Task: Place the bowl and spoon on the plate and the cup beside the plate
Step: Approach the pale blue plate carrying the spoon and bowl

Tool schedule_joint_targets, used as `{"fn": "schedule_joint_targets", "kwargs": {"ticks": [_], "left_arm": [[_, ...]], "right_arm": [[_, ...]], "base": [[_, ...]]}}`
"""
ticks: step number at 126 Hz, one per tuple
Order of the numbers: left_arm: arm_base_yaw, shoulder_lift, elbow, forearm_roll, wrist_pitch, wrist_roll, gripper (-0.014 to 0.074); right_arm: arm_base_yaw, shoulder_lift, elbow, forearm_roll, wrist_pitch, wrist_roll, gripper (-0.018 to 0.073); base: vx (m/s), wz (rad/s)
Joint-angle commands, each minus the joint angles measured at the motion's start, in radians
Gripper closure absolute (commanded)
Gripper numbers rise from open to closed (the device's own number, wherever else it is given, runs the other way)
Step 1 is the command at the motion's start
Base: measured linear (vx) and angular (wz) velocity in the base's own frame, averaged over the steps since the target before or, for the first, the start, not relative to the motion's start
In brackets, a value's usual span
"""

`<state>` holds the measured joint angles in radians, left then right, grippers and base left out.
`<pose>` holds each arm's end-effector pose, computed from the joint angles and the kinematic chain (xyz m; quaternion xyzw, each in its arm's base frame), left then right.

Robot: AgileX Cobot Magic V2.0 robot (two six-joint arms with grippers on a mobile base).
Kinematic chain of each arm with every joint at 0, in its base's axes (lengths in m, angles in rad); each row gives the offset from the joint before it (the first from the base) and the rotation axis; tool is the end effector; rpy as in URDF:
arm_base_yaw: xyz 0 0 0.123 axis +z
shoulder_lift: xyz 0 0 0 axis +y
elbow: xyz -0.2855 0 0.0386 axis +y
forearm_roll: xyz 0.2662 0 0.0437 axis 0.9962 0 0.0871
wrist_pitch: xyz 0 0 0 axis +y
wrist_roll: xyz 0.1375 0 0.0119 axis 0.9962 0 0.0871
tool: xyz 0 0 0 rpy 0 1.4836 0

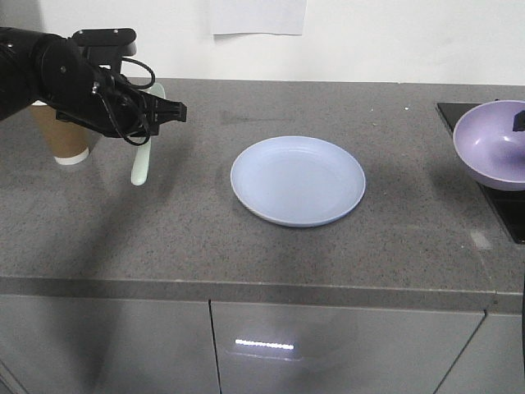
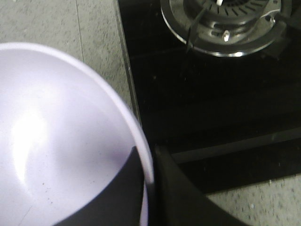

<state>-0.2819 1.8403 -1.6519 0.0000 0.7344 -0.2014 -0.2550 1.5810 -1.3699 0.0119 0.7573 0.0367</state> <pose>0.4566 -0.1322 0.2785 0.0376 0.9324 -0.0860 0.3489 0.3861 -0.0995 0.2885 0.1394 0.9307 -0.0315 0.3366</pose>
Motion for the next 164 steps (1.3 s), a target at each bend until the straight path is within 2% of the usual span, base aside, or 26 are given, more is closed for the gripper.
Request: {"fn": "schedule_joint_targets", "kwargs": {"ticks": [1,164], "left_arm": [[-0.001,-0.053,-0.033,0.0,-0.057,-0.003,0.0603],[-0.001,-0.053,-0.033,0.0,-0.057,-0.003,0.0603]], "right_arm": [[-0.002,-0.044,-0.028,-0.002,-0.056,-0.009,0.0566],[-0.002,-0.044,-0.028,-0.002,-0.056,-0.009,0.0566]], "base": [[0.14,-0.06],[0.09,-0.01]]}}
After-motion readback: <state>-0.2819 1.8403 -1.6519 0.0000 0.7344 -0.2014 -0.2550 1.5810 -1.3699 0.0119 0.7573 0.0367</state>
